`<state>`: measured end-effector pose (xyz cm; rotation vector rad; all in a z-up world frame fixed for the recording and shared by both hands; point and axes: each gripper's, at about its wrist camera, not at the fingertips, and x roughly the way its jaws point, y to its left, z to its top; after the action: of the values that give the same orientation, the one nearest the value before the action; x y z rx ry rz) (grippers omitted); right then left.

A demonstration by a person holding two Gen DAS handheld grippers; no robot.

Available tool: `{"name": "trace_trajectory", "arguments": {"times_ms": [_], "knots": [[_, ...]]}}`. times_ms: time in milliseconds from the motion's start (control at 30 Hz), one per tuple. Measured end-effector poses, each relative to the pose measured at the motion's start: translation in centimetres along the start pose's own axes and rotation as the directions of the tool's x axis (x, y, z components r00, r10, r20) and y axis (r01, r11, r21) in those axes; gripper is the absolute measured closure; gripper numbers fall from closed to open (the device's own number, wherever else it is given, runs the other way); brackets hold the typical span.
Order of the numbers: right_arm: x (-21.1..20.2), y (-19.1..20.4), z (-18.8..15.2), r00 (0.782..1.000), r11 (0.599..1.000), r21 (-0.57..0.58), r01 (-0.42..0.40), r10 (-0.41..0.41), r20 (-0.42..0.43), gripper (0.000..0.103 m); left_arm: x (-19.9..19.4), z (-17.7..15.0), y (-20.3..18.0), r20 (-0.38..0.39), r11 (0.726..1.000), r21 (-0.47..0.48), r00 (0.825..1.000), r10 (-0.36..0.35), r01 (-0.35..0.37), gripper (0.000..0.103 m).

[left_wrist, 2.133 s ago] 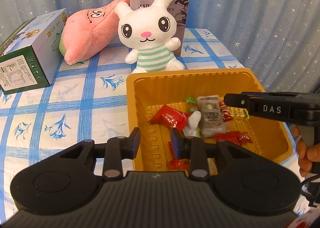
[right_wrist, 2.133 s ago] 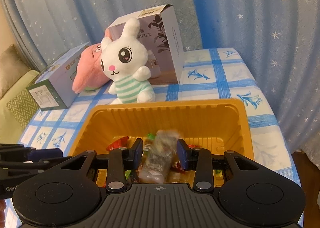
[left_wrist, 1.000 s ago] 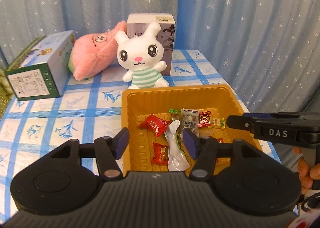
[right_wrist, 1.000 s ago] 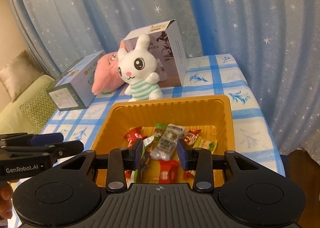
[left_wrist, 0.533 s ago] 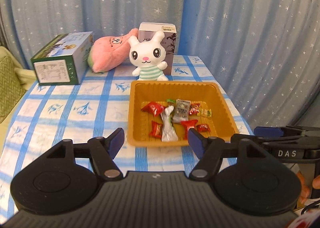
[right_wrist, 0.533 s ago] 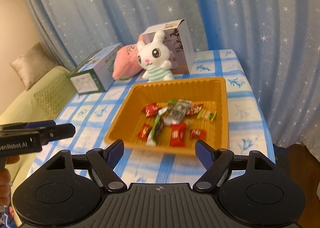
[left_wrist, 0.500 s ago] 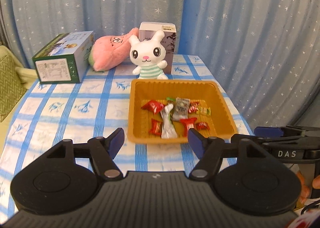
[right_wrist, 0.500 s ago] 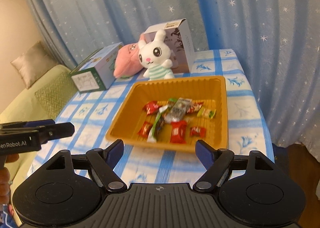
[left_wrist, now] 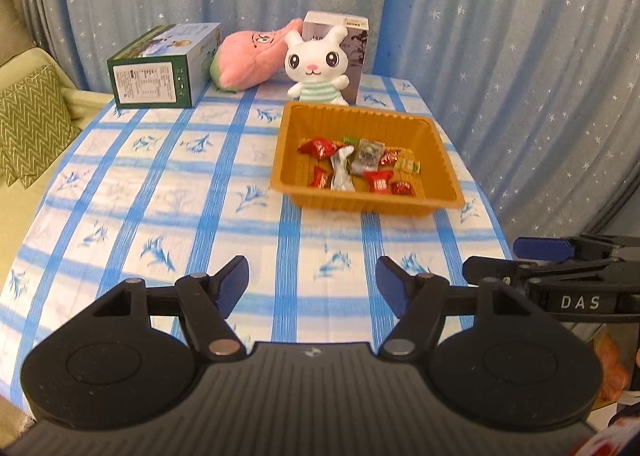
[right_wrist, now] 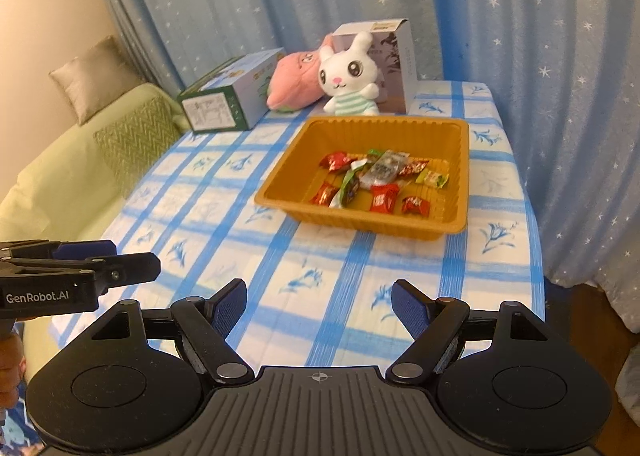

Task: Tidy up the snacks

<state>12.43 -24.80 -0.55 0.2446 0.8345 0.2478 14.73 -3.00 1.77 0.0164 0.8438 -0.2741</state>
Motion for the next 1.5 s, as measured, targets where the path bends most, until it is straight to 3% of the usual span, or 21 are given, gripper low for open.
{"name": "trace_trajectory", "arguments": {"times_ms": [467,1500], "knots": [[-0.8,0.4,-2.5,0.999,1.000,-0.021,0.013,-0.014,-0.047,0.024,-1.3,-3.4,-1.1,-0.057,1.000,-0.014,0.998,0.004,-0.005,0.035],[-1.0,0.5,-2.7,0.999,1.000,-0.022,0.011,-0.012,-0.053,0.024,-1.1,-3.5,-1.3,-0.066,1.000,-0.005,0.998,-0.008,0.008,0.035]]}}
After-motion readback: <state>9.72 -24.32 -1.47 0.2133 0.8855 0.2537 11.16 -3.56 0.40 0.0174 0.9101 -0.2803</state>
